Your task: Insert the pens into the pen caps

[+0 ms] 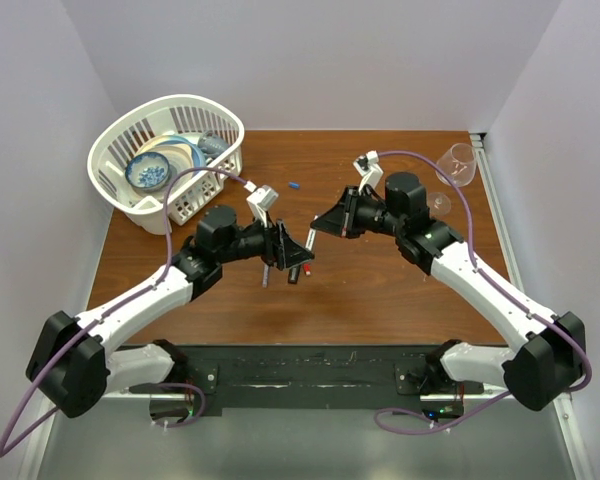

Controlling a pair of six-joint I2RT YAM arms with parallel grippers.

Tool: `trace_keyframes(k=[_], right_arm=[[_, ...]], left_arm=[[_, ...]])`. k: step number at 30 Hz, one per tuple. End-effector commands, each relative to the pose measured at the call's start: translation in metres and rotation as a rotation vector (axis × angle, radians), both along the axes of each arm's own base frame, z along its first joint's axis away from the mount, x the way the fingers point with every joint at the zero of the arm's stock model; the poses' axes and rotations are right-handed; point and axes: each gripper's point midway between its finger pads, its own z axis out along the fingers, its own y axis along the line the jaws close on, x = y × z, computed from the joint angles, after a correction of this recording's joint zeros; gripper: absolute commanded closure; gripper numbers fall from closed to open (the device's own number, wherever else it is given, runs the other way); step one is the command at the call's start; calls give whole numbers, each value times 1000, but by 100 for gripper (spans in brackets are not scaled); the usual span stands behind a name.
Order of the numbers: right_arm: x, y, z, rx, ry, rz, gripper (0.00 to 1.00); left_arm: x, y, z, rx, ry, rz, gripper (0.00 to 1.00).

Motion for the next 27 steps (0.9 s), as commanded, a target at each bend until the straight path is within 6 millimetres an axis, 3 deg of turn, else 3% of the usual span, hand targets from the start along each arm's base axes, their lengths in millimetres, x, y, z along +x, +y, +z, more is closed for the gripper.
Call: trace_keyframes(k=[1, 5, 8, 9, 11, 12, 14, 15, 16, 19, 25, 26, 27], right_arm=[[-12, 12, 22, 91, -35, 56, 100], [-15, 11, 29, 112, -41, 54, 100], [-18, 13, 28, 113, -39, 69, 100], [-19, 13, 27, 112, -35, 69, 100], [-19, 14, 29, 127, -50, 79, 100], [-19, 14, 29, 126, -50, 79, 100], [-20, 14, 31, 126, -60, 86, 97], [-19, 14, 37, 128, -77, 85, 90], [-17, 12, 39, 113, -97, 76, 76], [-8, 6, 46, 73, -145, 36, 56], [45, -16, 63, 38, -214, -119, 47], [64, -19, 59, 26, -208, -154, 47], [75, -20, 58, 19, -209, -168, 46]], left_arm=[[8, -11, 29, -50, -96, -26, 34], [6, -13, 30, -59, -97, -40, 41], [2, -15, 34, -83, -94, -64, 55], [1, -16, 39, -102, -105, -71, 71], [0, -18, 42, -119, -91, -77, 93], [-1, -18, 43, -122, -82, -77, 100], [-2, -17, 47, -133, -74, -72, 100], [-2, -16, 47, -133, -69, -64, 100], [-2, -12, 51, -131, -80, -48, 100], [13, 6, 49, -52, -83, 59, 100], [46, 82, 30, 122, -61, 340, 100], [43, 90, 20, 173, -39, 360, 100], [42, 97, 24, 199, -76, 373, 100]])
